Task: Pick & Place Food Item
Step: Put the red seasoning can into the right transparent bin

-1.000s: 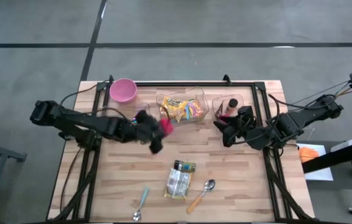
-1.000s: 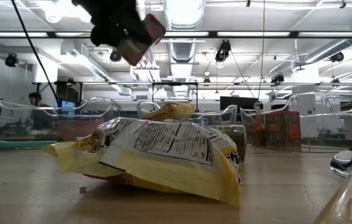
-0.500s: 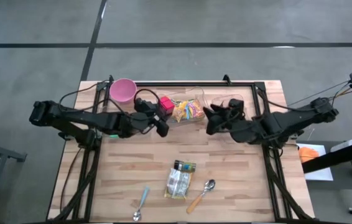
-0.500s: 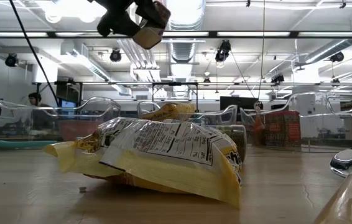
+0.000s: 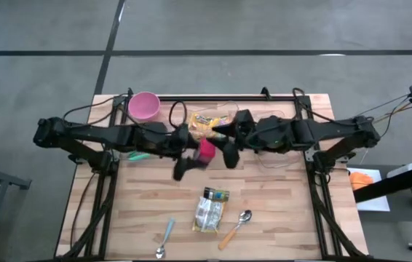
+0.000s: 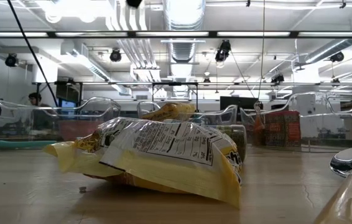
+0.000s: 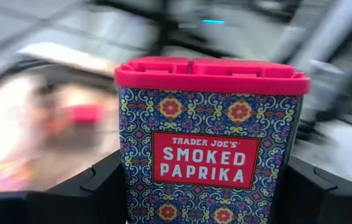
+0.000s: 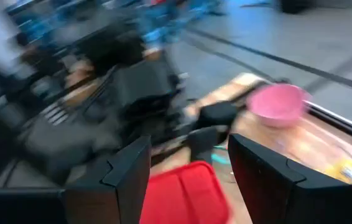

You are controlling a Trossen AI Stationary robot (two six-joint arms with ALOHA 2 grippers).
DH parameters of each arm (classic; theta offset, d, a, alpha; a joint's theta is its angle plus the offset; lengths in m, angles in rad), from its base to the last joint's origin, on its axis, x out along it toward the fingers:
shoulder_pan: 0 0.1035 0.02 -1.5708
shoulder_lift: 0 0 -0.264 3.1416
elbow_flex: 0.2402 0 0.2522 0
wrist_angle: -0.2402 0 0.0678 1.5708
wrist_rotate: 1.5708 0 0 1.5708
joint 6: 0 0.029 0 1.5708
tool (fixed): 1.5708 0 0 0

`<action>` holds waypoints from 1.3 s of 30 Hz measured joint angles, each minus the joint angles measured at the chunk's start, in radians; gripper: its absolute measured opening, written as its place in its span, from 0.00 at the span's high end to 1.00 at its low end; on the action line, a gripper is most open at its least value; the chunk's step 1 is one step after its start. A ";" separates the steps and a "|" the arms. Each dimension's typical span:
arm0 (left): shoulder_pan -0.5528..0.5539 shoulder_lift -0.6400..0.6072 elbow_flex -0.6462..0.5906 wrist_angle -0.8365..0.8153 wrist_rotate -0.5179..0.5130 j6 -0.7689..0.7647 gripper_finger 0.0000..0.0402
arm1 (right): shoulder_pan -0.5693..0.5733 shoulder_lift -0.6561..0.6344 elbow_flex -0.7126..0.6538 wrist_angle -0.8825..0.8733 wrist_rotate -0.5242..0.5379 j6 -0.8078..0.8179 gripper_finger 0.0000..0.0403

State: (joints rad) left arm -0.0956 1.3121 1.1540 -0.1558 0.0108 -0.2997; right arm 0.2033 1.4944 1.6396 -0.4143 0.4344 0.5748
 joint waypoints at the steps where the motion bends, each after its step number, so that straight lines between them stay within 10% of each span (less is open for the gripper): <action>1: 0.000 -0.006 0.011 0.002 0.072 0.019 0.29 | 0.003 -0.001 0.020 -0.006 -0.041 -0.037 0.48; 9: -0.001 -0.111 0.039 0.208 0.527 0.048 0.29 | 0.034 -0.075 0.081 0.026 -0.204 -0.180 0.48; 25: 0.017 -0.114 0.037 0.283 0.551 -0.068 0.29 | 0.033 0.012 0.079 0.111 -0.254 -0.495 0.47; 39: 0.017 -0.075 0.031 0.267 0.676 -0.120 0.29 | 0.032 0.074 0.107 0.172 -0.407 -0.533 0.23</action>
State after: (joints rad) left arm -0.0788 1.2375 1.1851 0.1110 0.6871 -0.4199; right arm 0.2348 1.5681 1.7463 -0.2419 0.0276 0.0416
